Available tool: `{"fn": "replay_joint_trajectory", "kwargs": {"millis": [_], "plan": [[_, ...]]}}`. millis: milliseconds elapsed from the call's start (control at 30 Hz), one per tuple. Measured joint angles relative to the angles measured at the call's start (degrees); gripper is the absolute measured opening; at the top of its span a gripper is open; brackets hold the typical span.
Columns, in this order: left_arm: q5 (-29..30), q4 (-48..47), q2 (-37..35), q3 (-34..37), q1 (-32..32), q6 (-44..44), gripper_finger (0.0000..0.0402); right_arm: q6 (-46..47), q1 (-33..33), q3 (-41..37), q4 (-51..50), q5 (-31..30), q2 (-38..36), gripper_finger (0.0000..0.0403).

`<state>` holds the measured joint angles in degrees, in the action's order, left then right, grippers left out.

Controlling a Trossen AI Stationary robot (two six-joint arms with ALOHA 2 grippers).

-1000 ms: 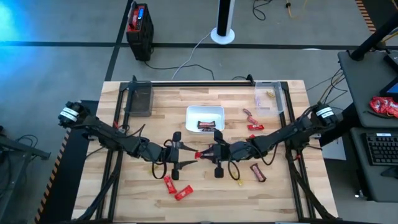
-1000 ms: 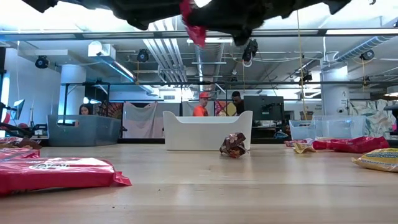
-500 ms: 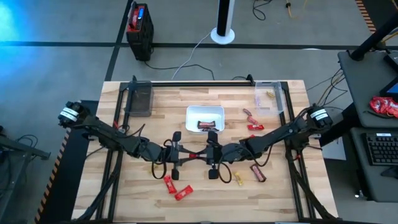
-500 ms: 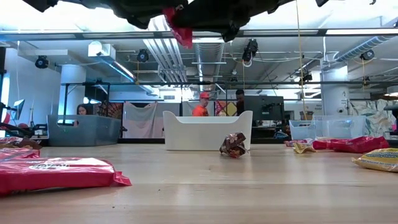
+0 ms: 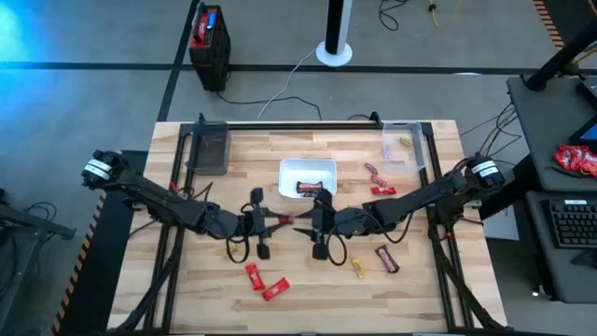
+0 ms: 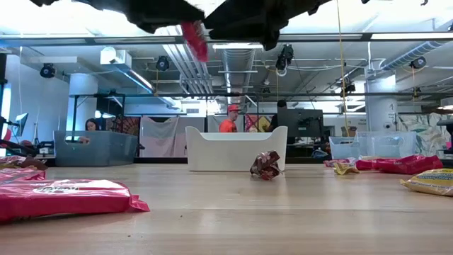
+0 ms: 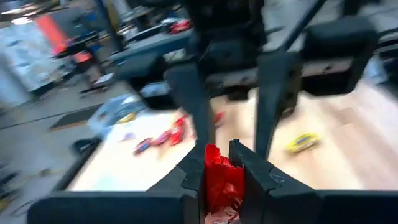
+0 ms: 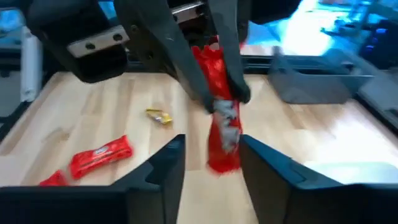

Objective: Sort candy by brand, put in halloween buckets
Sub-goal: Put the red chocolate bar into the black bin

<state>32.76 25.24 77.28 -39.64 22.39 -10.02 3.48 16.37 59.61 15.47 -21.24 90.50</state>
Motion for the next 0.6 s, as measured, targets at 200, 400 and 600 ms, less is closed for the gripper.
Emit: {"fn": "replay_joint_trajectory", "kwargs": {"millis": [200,400,600], "plan": [[20.89,-20.76,-10.01,0.00,-2.52,1.80,0.0032,4.86,-0.28,0.00,-6.28,-8.13,-3.41,0.0183],[25.45,-47.63,-23.35,0.00,-16.70,17.80,0.0032,7.48,-0.30,0.00,-8.91,-8.80,-3.49,0.0196],[8.96,-57.08,-27.87,0.00,-39.21,24.64,0.0032,7.71,-0.46,-0.02,-9.36,-8.80,-2.26,0.0196]]}}
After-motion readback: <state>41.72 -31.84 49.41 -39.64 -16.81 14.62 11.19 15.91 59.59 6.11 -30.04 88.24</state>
